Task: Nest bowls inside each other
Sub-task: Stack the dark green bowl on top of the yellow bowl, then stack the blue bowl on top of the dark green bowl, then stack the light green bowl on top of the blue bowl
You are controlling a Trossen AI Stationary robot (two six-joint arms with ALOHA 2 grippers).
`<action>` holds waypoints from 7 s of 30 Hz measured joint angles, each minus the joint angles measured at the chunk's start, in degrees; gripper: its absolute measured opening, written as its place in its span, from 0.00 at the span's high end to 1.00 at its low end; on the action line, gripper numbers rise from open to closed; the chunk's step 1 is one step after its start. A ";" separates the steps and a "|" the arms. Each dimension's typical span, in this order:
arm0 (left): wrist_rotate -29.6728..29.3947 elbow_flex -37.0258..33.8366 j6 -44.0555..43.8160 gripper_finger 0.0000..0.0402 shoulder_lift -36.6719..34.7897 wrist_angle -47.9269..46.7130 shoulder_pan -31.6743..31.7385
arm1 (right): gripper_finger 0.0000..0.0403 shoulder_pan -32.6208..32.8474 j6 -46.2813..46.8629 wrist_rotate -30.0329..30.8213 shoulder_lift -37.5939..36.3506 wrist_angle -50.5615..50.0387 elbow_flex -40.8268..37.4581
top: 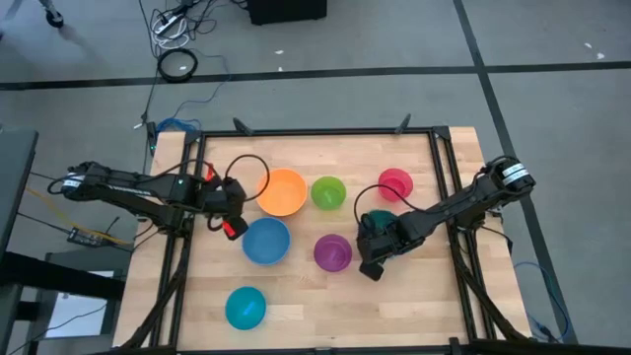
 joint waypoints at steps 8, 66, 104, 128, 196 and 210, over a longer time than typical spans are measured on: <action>-2.10 0.01 5.74 0.74 -0.02 7.62 0.00 | 1.00 0.13 -9.06 8.30 0.07 -14.71 16.20; -13.08 8.23 21.45 0.74 -15.17 27.54 0.00 | 0.57 -19.62 -45.18 -10.04 30.18 28.24 41.01; -13.59 8.15 14.41 0.74 -16.24 17.03 0.00 | 0.57 -15.90 -16.02 -0.02 30.12 8.50 40.93; -13.48 8.09 14.37 0.74 -16.22 16.54 0.02 | 0.65 -15.85 -15.25 -3.91 38.63 16.80 40.82; -13.70 8.11 14.59 0.74 -13.55 15.39 0.02 | 0.67 -31.55 -38.73 15.03 28.63 20.04 40.82; -13.70 8.11 14.52 0.74 -13.49 15.08 0.02 | 0.68 -29.11 -40.43 17.58 27.40 19.12 40.81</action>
